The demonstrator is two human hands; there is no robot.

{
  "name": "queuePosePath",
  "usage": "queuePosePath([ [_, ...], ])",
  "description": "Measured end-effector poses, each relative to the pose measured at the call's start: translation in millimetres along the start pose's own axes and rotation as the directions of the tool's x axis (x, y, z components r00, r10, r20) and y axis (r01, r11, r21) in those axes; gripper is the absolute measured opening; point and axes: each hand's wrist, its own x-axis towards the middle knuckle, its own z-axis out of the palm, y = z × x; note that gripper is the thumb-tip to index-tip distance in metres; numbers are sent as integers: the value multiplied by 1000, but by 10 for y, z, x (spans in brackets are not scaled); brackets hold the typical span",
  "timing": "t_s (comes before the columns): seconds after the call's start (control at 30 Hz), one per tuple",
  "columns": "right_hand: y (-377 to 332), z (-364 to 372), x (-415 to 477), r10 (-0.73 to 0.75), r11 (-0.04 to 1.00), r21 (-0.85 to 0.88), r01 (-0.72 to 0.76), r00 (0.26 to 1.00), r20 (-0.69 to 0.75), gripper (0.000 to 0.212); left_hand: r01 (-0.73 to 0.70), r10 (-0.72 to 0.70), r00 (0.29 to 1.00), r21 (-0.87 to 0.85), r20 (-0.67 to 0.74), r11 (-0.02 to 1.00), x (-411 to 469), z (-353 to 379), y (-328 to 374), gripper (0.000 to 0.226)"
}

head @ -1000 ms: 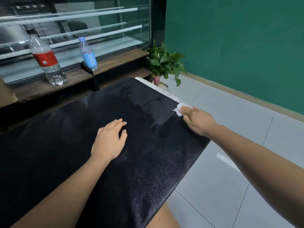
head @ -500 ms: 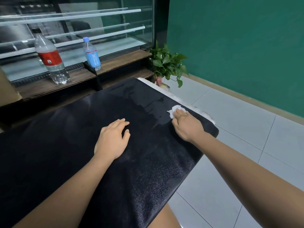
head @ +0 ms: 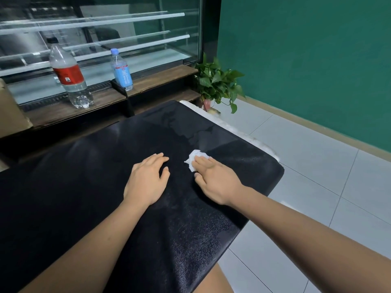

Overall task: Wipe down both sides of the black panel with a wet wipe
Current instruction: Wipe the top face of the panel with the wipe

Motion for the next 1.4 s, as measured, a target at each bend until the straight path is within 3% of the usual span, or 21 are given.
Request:
queuePosePath([
  [0.43, 162, -13, 124, -94, 995, -27, 97, 989, 111, 39, 2, -2, 1000, -1, 11, 1000, -2, 0, -9, 41],
  [0.83, 1061, -136, 396, 186, 981, -68, -180, 978, 96, 39, 4, -4, 1000, -13, 14, 1000, 1, -4, -17, 41],
  [1.1, 1210, -269, 464, 358, 933, -92, -349, 927, 112, 39, 10, -10, 1000, -13, 14, 1000, 1, -1, -20, 42],
  [1.4, 988, -145, 612, 350, 936, -56, -346, 934, 68, 39, 6, -6, 1000, -2, 16, 1000, 10, 12, -20, 43],
])
